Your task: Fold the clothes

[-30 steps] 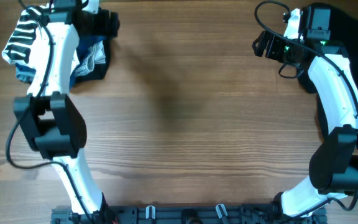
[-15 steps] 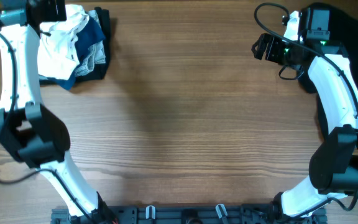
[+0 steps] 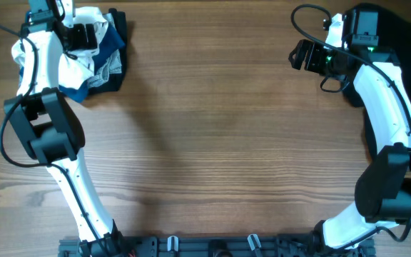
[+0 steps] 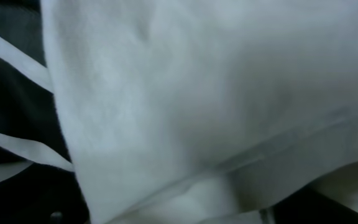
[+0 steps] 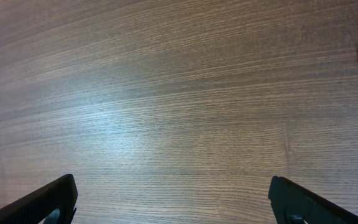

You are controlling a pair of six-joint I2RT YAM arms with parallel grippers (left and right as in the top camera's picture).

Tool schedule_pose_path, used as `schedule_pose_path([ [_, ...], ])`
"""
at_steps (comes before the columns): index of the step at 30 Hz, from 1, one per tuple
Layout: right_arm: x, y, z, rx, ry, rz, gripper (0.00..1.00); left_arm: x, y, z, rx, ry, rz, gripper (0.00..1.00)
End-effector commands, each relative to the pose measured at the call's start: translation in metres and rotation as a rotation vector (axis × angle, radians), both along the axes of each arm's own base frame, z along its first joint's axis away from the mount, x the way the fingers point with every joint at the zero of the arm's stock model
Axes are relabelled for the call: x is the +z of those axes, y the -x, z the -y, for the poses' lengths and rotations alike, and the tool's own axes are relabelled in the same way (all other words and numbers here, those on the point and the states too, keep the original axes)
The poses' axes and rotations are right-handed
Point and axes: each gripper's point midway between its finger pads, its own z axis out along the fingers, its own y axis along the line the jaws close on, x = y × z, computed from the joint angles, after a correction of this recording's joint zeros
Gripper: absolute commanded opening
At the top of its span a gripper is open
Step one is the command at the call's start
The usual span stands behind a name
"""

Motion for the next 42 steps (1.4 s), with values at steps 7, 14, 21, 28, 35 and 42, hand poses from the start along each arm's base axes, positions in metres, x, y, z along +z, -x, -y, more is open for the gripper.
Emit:
schedule_pose_path([
  [7, 0.052, -0.002, -0.002, 0.056, 0.040, 0.113, 1.00, 0.121, 0.030, 0.021, 0.017, -0.086, 0.109, 1.00],
  [14, 0.154, 0.040, -0.001, 0.082, 0.101, 0.277, 1.00, 0.233, 0.077, 0.025, 0.038, -0.132, 0.256, 1.00],
  [21, 0.254, 0.120, -0.002, 0.050, 0.145, 0.517, 1.00, 0.245, 0.081, 0.026, 0.039, -0.136, 0.278, 1.00],
  [28, 0.289, 0.155, -0.004, 0.043, 0.156, 0.632, 1.00, 0.245, 0.081, 0.025, 0.039, -0.136, 0.277, 1.00],
  [35, 0.285, 0.146, -0.006, 0.049, 0.166, 0.641, 0.99, 0.245, 0.081, 0.025, 0.039, -0.136, 0.277, 1.00],
  [42, 0.247, 0.155, -0.016, 0.033, 0.212, 0.947, 1.00, 0.245, 0.081, 0.025, 0.039, -0.136, 0.277, 1.00],
])
